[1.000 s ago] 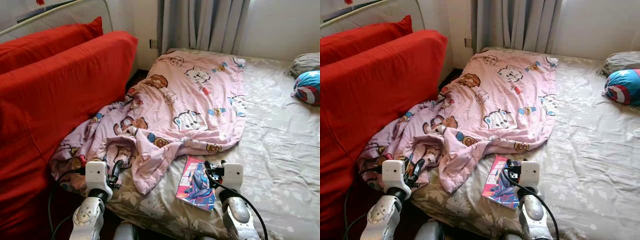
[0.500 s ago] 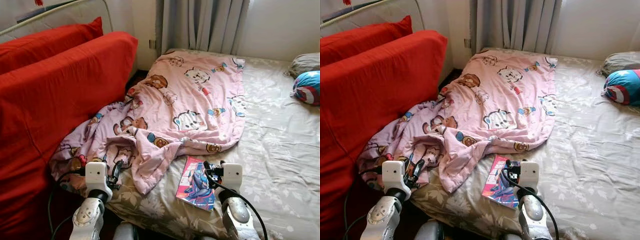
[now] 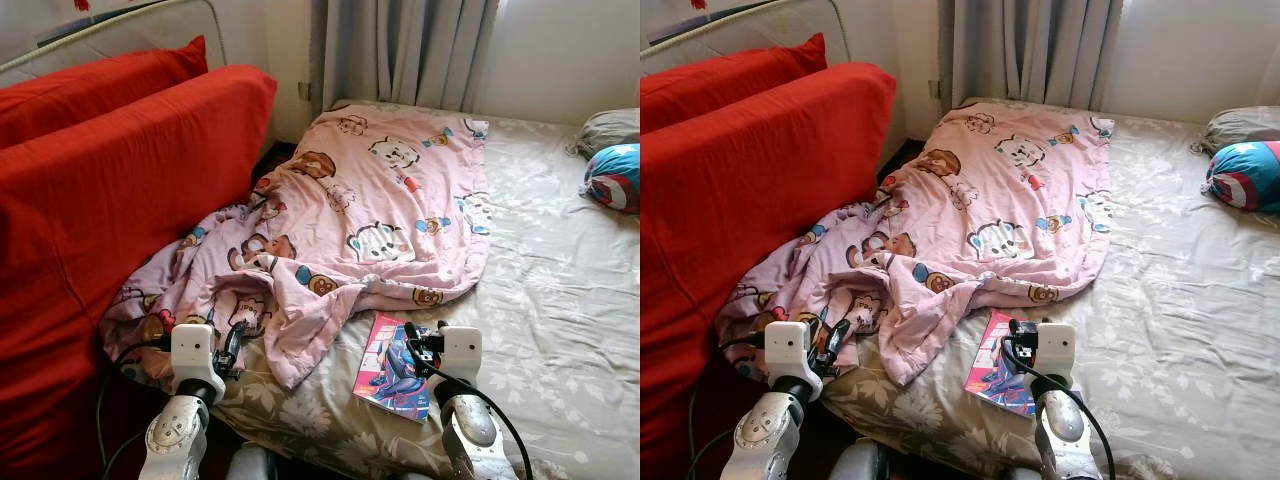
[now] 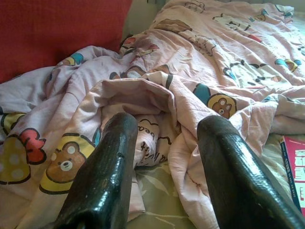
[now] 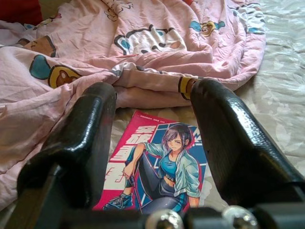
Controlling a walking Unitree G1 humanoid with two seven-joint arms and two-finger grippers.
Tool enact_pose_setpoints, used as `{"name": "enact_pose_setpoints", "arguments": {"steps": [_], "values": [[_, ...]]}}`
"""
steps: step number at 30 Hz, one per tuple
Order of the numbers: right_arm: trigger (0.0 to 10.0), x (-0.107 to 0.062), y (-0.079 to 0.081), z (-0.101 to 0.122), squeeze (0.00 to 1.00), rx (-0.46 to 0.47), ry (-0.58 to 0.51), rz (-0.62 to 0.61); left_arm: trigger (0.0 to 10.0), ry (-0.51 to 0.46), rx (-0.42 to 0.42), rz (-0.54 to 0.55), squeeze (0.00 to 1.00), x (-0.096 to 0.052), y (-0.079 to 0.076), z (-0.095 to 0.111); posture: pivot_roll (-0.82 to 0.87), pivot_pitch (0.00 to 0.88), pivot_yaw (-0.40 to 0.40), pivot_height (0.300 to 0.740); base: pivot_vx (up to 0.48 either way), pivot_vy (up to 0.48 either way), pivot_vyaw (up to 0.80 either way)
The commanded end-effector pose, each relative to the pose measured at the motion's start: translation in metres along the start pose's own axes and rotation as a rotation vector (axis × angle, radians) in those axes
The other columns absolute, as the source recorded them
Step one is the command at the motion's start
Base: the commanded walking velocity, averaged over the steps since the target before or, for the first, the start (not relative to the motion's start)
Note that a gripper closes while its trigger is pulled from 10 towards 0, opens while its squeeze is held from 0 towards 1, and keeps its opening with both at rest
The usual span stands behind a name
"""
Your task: Clean up the room
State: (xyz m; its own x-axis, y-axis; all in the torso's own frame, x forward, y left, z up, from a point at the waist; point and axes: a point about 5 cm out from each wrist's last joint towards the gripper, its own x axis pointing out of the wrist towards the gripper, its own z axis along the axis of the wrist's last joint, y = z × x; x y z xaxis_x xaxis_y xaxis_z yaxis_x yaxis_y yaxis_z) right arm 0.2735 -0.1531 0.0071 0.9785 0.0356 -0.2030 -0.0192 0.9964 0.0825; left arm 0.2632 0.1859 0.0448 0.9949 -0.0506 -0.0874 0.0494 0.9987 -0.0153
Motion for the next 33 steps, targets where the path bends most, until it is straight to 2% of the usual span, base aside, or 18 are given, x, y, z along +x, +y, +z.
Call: {"name": "enact_pose_setpoints", "arguments": {"steps": [1,3,33], "values": [[10.0,-0.0008,0.0023,-0.004,0.0,-0.002,0.024,0.006,10.0,0.0,0.005,-0.016,0.0,0.001,-0.0011,0.0022,0.0,0.029,0.017,0.635,0.0,0.0,0.0],[10.0,-0.0008,0.0024,-0.0034,0.0,-0.007,0.018,0.006,10.0,0.0,0.006,-0.018,0.0,0.0012,-0.0014,0.0023,0.0,0.029,0.017,0.625,0.0,0.0,0.0],[10.0,-0.0044,0.0022,-0.0055,0.0,-0.027,0.011,0.016,10.0,0.024,0.002,-0.043,0.0,-0.0007,-0.0073,-0.0008,0.0,0.057,0.012,0.625,0.0,0.0,0.02]]}}
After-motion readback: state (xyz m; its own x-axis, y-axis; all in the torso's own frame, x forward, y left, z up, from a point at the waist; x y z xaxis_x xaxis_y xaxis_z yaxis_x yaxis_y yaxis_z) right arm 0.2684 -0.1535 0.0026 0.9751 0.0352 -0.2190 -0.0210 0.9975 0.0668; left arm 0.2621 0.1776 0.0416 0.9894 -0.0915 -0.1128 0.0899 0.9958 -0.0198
